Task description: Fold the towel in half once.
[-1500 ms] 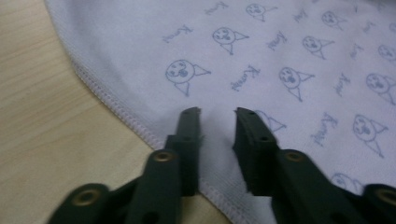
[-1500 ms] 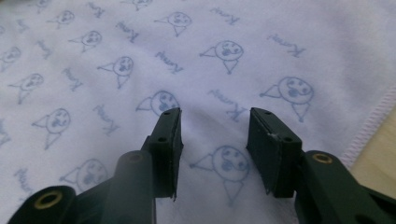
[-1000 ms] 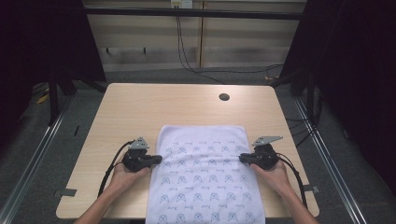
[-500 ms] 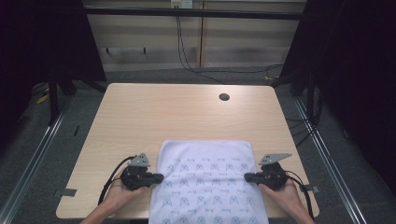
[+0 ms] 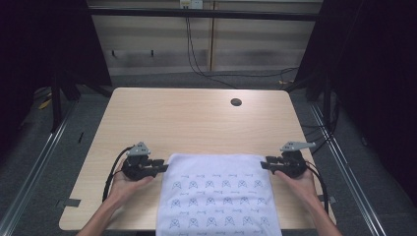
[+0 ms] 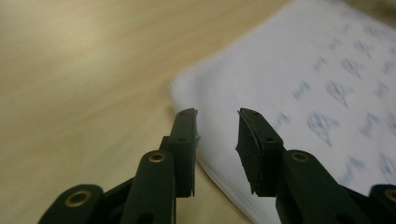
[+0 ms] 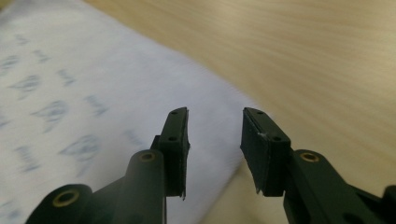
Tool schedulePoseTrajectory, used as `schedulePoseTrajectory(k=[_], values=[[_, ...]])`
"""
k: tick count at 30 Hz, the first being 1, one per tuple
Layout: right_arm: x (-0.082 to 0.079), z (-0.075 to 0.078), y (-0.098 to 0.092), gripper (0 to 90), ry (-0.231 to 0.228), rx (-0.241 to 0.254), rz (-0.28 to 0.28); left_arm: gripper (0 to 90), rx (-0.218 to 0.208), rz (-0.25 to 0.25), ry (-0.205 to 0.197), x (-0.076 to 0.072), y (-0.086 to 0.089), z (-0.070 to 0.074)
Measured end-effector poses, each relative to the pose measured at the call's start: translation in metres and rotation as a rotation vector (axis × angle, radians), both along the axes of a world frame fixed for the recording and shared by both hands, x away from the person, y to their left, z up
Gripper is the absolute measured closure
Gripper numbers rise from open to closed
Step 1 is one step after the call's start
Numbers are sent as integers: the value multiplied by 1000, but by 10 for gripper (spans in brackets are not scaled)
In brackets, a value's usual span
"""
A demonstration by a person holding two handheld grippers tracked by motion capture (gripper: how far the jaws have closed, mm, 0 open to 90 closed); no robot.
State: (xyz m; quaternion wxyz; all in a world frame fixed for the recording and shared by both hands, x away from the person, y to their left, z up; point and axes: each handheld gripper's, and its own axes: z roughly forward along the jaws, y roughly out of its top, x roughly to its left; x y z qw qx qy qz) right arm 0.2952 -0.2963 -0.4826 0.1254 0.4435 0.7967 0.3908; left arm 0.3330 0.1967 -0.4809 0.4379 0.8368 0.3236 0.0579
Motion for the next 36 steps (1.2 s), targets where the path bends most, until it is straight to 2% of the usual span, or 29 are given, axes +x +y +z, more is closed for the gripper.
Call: schedulePoseTrajectory(k=[1,2,4,7,11,13,15,17,21,23,24,25,26,29,31,32,34,36], values=[[0,0,0,618,0,0,0,662,0,0,0,0,0,0],[7,-1,-2,607,1,-9,-10,662,-6,7,16,9,-1,0],[27,-8,-9,601,24,-4,-37,645,-10,26,1,15,-3,1],[32,-10,-7,600,13,11,-27,632,-24,22,13,21,-9,0],[32,-18,2,596,33,-28,-13,587,-32,35,44,22,-12,-8],[32,-21,3,594,24,-42,-9,565,-33,40,51,21,-11,-9],[30,-22,4,615,20,-44,-14,545,-25,44,50,19,-9,-9],[27,-22,5,662,11,-53,6,524,-20,56,49,19,-7,-10],[23,-22,10,844,26,-39,35,502,-1,62,49,23,-7,-16],[24,-22,11,862,40,-14,26,475,3,47,47,24,-10,-17],[25,-22,10,865,46,-2,27,467,33,34,22,24,-13,-15],[25,-22,10,867,47,-2,20,477,27,46,17,24,-14,-15],[24,-20,9,867,46,10,14,470,10,38,34,26,-14,-17],[23,-17,7,866,38,30,12,482,30,20,57,28,-16,-21],[22,-15,7,866,34,37,16,507,60,16,53,27,-18,-22],[22,-15,7,866,32,38,12,523,52,7,66,26,-18,-22],[22,-15,6,865,35,41,11,604,45,1,66,24,-18,-23],[22,-15,6,865,39,45,10,724,51,-4,75,22,-17,-23]])
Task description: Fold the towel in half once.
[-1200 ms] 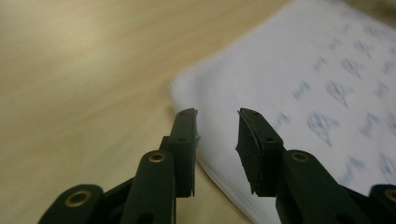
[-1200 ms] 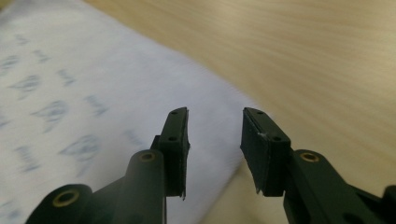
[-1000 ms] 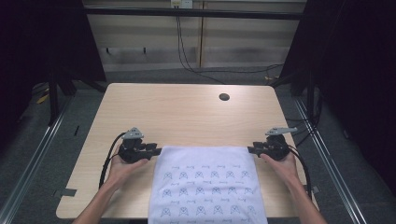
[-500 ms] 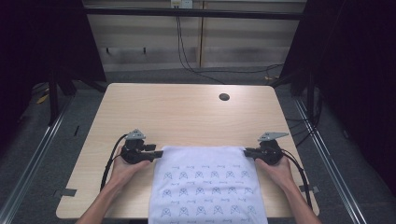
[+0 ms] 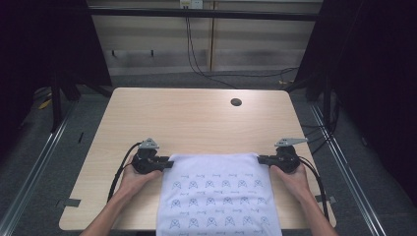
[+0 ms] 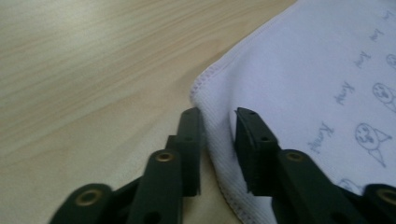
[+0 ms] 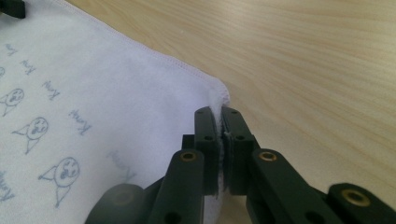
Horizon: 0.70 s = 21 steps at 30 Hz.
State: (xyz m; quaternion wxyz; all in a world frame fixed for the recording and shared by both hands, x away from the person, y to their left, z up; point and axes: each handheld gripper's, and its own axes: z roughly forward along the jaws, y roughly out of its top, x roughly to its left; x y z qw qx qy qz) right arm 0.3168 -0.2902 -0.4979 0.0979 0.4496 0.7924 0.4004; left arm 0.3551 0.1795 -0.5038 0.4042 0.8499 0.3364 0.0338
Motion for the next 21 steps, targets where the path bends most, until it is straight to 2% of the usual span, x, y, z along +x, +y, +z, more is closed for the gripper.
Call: schedulePoseTrajectory(k=[2,4,5,7,8,9,11,13,15,21], values=[[0,0,0,866,1,10,11,843,-9,-20,13,-2,0,-1],[-1,2,-1,867,9,35,15,870,-13,-18,25,-3,2,0],[-1,3,-1,867,2,52,19,874,-36,-25,28,-3,5,3],[-3,12,-2,869,-23,117,27,875,-79,-29,26,-2,11,12],[-3,22,-4,870,-53,161,27,874,-104,-22,16,-3,16,18],[-3,22,-4,870,-53,161,27,874,-123,-20,7,-3,19,24],[-1,33,-8,871,-76,205,17,874,-181,-25,-19,-5,26,38],[3,42,-10,872,-98,224,12,874,-219,-30,-29,-3,30,47],[8,52,-8,872,-120,240,10,874,-238,-25,-44,-1,31,55],[23,88,-1,872,-179,227,16,876,-312,21,-121,11,37,80]])
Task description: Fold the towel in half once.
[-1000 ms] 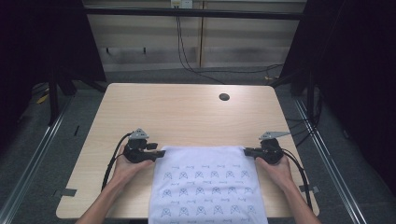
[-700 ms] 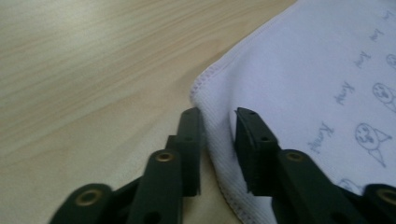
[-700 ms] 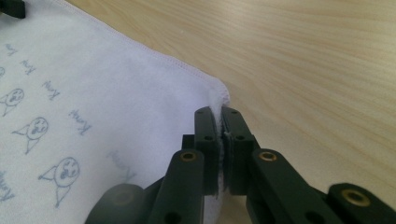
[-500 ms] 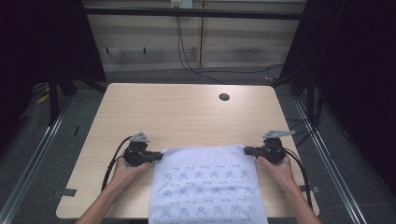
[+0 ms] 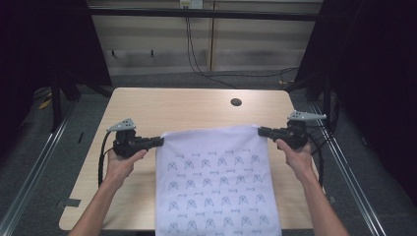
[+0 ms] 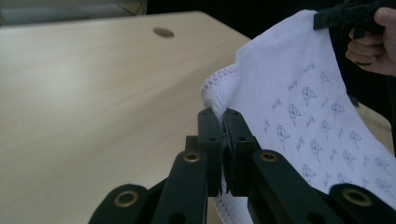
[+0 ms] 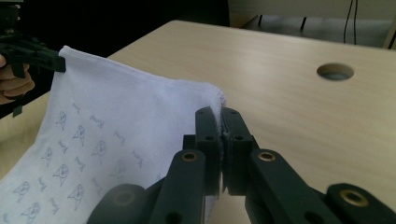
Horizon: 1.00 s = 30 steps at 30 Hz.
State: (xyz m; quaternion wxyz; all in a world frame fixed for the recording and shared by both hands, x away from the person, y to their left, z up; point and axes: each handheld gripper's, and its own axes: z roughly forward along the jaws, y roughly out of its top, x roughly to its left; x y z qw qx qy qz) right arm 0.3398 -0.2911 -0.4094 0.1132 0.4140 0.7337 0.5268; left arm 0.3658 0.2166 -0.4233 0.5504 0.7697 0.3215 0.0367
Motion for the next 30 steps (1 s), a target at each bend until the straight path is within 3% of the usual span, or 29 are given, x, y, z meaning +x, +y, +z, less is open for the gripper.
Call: schedulePoseTrajectory(k=[2,6,8,13,16,19,21,22,23,24,25,26,28,30], values=[[6,12,-1,872,-25,12,-17,875,-42,30,-15,4,6,9],[15,28,4,873,-61,36,-34,876,-28,57,-40,13,12,23],[21,35,5,873,-72,41,-44,876,-46,62,-50,18,12,31],[37,56,7,874,-86,-8,-72,876,-22,90,-97,34,8,56],[45,68,6,874,-99,-26,-90,877,-36,100,-104,43,3,66],[54,82,3,875,-120,-14,-113,878,-29,112,-125,50,-1,80],[59,92,3,876,-127,3,-120,878,23,131,-162,57,-6,94],[62,97,4,877,-135,-17,-124,878,42,132,-168,60,-10,102],[64,104,5,878,-147,-28,-133,878,7,118,-163,62,-12,108],[65,110,4,878,-157,-9,-140,878,-44,112,-170,62,-13,114],[64,114,3,878,-173,23,-143,878,-57,114,-184,59,-14,118],[63,117,4,879,-185,36,-146,879,-28,110,-202,57,-17,120],[58,116,3,879,-183,14,-133,878,29,96,-209,50,-18,114],[46,105,-2,879,-171,-1,-101,879,40,80,-199,40,-15,103]])
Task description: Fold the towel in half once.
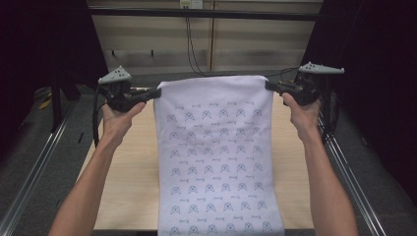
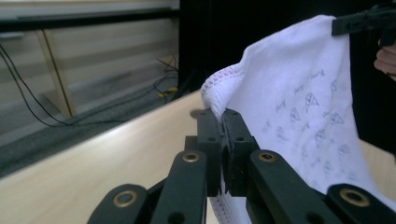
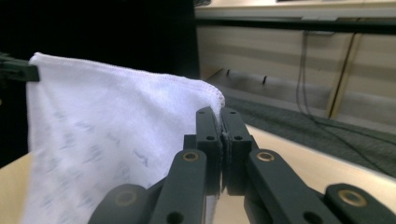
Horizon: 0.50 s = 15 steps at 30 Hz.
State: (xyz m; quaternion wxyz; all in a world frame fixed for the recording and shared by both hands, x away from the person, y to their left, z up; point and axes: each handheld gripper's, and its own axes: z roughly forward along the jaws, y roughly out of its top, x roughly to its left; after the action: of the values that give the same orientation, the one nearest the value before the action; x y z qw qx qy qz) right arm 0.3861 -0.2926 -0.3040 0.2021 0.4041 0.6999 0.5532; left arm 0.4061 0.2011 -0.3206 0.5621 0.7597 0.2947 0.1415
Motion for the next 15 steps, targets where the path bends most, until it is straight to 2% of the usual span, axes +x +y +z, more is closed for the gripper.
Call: schedulePoseTrajectory(k=[2,4,5,6,8,10,12,15], values=[[-10,-9,-2,879,23,-31,14,878,1,-29,12,-10,2,-13],[-25,-23,-3,880,56,-58,31,879,-16,-44,32,-22,4,-29],[-34,-29,-3,880,62,-74,42,879,-11,-56,46,-29,4,-36],[-43,-35,-3,880,68,-76,58,879,-5,-71,55,-37,4,-42],[-62,-47,-5,880,77,-72,80,878,-28,-101,76,-55,5,-50],[-77,-53,-8,880,88,-60,104,878,-31,-111,85,-78,6,-59],[-94,-61,-9,880,103,-48,140,878,2,-125,108,-95,3,-66],[-124,-78,-7,880,155,-85,172,878,7,-170,151,-125,1,-80]])
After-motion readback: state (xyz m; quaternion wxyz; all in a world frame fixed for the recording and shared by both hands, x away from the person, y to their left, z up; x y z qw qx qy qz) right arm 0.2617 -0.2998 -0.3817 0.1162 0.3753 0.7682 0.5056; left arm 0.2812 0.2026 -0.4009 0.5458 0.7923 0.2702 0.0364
